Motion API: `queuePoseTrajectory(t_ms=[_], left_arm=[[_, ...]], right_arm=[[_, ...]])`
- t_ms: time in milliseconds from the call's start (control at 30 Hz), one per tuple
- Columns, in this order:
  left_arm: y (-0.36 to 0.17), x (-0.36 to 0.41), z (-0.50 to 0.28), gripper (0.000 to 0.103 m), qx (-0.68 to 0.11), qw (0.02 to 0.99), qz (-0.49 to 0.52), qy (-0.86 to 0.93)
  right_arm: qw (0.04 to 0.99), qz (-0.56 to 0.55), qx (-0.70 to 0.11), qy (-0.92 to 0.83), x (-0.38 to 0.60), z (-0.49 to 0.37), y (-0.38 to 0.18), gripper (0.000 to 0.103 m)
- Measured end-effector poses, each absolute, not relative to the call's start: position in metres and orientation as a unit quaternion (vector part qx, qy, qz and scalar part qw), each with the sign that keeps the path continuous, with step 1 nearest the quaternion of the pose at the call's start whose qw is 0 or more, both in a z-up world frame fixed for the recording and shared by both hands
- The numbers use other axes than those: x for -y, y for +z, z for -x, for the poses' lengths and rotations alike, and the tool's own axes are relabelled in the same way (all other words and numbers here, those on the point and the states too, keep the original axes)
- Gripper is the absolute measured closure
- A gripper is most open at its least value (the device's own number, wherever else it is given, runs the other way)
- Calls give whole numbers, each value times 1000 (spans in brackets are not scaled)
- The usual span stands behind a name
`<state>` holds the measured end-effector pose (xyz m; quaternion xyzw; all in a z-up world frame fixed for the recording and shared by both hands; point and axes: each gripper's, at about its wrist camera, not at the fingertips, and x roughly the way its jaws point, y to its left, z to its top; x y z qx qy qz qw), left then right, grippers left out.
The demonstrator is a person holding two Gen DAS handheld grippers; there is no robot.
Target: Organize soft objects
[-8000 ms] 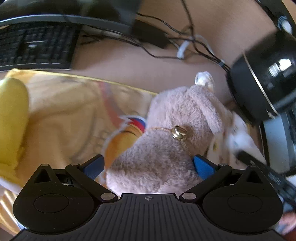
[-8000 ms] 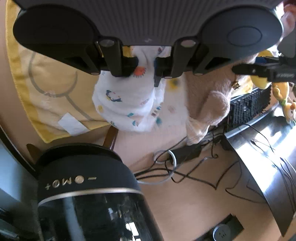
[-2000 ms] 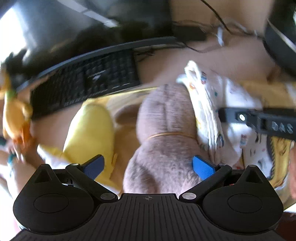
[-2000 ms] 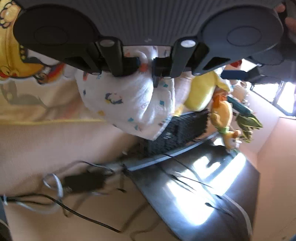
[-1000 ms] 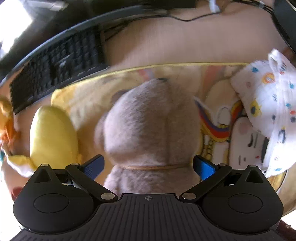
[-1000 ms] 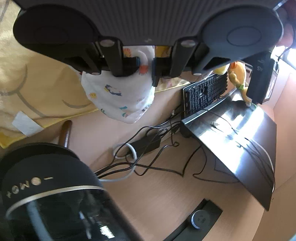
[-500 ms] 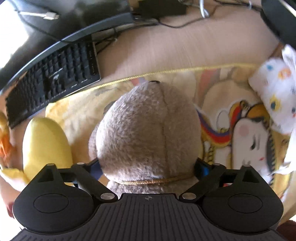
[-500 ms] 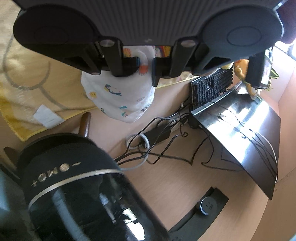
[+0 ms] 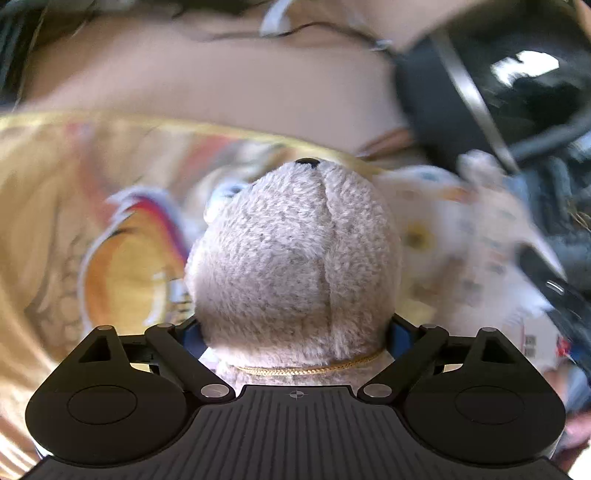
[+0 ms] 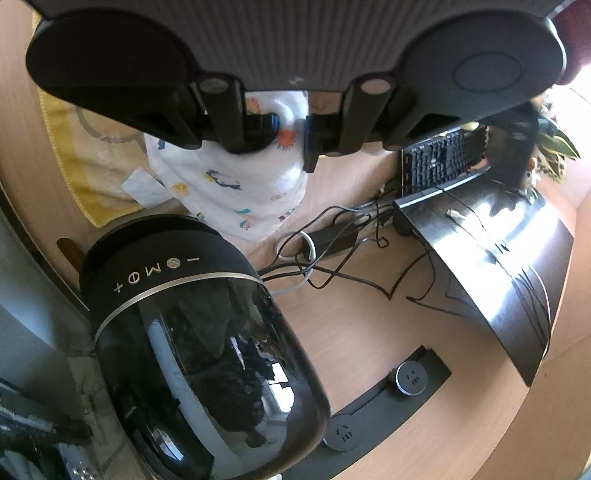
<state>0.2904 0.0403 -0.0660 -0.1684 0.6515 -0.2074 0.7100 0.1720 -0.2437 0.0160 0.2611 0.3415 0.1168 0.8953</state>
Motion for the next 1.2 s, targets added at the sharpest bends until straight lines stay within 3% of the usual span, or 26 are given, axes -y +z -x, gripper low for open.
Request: queuePoseTrajectory(t_ms=[100,300,700,800,1200], left_arm=[[-75,-70,-290,4,-655,690,221,-217],[-60,-122,-274,0,-629,724,219,-178],[-18,-162,-236,0,-572,801,165,-60],[-15,-156,-231,0,-563,819,105,-26],[-26,-160,-232,0,-569,815,101,-37]], right_arm=[[898,-245,-347,118,237,-167,24,89],[899,-213,-355,142,209,-166,39,89],[878,-157,-360,274,113,-174,61,89],[859,-156,-365,325,90,-180,63,89],[856,-109,-447,235,86,-186,9,89]])
